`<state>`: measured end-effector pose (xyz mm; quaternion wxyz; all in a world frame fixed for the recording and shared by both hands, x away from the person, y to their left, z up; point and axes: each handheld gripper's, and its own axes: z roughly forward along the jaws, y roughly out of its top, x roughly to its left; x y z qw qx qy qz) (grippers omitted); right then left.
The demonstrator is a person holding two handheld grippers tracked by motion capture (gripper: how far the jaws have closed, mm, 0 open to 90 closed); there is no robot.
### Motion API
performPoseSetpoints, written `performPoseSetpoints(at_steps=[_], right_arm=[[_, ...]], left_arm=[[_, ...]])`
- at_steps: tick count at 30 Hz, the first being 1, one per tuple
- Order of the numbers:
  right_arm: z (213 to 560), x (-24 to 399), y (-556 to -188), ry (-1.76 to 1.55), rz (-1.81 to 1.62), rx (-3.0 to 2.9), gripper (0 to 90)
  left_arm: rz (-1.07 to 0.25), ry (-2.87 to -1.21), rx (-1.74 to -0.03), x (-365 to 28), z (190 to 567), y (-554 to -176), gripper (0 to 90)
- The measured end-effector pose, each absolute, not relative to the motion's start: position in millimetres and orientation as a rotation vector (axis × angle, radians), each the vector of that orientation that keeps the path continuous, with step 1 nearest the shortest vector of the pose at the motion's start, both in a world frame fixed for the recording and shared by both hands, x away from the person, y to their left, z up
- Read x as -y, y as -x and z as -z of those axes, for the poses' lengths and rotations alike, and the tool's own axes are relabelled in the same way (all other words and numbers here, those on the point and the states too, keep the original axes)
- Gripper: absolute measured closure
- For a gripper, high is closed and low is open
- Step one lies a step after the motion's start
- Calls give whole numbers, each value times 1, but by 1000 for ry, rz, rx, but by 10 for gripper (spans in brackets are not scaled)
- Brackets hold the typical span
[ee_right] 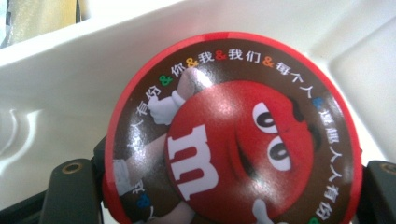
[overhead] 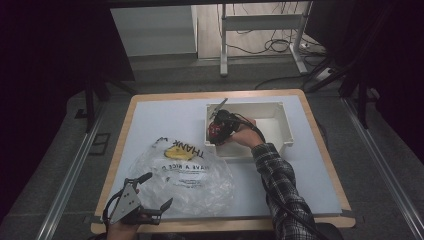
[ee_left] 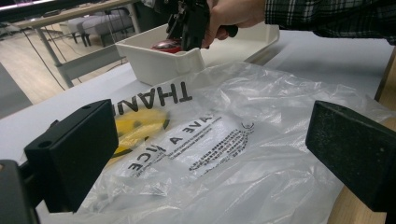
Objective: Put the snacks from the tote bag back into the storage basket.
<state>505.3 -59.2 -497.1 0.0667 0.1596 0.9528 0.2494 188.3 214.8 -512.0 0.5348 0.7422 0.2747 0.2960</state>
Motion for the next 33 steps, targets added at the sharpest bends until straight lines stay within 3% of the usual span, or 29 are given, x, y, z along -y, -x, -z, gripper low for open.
performPoseSetpoints(at_steps=[7,14,33], right_arm=[[498,60,-505,-480,-756,-2855,247],[497,62,-506,-497,-769,-2846,149],[486,68,-499,-483,-837,-2810,95]], left_arm=[[-710,-1776,-653,-215,512,-188,24],[-710,-1776,-652,-215,512,-188,24],[-711,-1780,-651,-214,512,-188,24]])
